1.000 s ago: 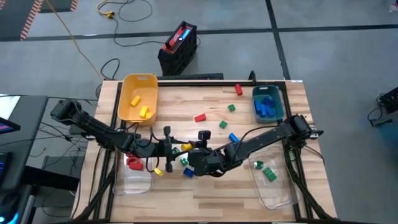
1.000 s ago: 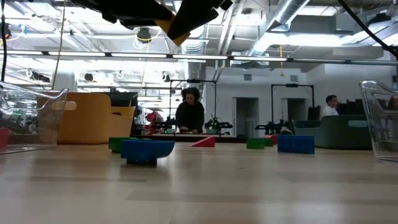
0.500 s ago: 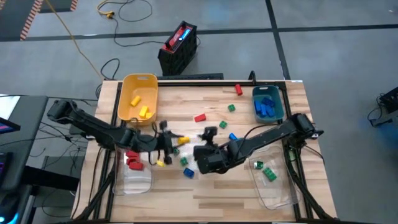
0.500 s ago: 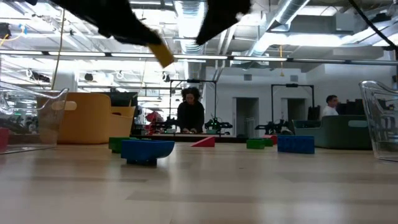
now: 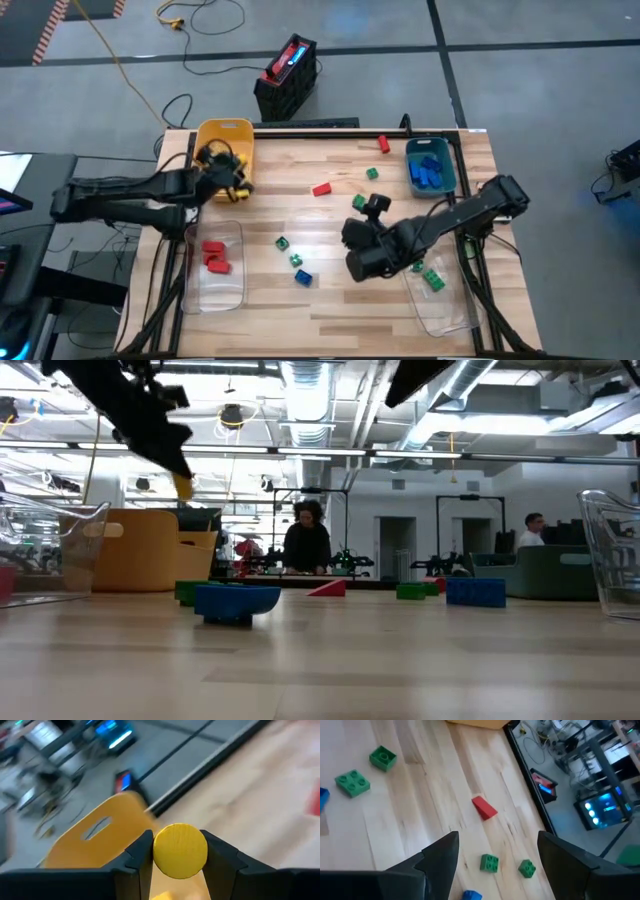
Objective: Sort blocks
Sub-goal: Put the yellow wooden block into the yellow bin, then put the green game piece into the right transparent bin
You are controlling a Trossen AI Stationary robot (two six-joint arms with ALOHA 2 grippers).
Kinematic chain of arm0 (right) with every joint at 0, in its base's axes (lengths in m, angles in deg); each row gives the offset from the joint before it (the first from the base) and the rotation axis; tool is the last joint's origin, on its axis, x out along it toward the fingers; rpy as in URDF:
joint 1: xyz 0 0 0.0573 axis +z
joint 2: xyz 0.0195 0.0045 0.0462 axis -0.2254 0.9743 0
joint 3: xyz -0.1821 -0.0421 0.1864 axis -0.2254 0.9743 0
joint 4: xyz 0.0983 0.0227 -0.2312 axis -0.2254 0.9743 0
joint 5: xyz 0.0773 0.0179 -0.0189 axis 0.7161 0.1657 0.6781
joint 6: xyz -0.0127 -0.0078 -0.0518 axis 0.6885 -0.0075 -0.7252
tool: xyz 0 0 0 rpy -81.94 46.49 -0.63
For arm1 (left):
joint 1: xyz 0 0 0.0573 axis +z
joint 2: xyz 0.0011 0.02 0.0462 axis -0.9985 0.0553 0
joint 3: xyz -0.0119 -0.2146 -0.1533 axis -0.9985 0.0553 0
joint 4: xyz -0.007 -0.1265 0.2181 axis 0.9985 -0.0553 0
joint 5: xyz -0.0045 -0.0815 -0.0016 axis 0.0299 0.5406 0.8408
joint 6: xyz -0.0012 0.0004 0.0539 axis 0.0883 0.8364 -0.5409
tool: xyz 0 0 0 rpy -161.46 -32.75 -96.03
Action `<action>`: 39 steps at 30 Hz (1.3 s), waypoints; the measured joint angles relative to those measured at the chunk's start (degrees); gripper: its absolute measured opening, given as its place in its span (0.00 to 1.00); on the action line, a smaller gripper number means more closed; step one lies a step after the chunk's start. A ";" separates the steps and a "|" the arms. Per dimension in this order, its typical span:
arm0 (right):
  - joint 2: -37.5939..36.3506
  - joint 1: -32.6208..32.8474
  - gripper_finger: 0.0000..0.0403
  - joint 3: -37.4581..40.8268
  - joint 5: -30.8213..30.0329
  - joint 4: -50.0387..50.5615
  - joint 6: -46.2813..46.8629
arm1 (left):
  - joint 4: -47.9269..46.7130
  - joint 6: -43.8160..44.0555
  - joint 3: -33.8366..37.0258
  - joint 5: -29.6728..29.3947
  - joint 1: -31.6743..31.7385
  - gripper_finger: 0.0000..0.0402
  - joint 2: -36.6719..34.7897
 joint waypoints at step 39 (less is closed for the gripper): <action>0.04 3.06 0.70 7.45 0.75 1.57 10.85 | -4.41 -11.24 -2.70 13.57 15.32 0.58 6.47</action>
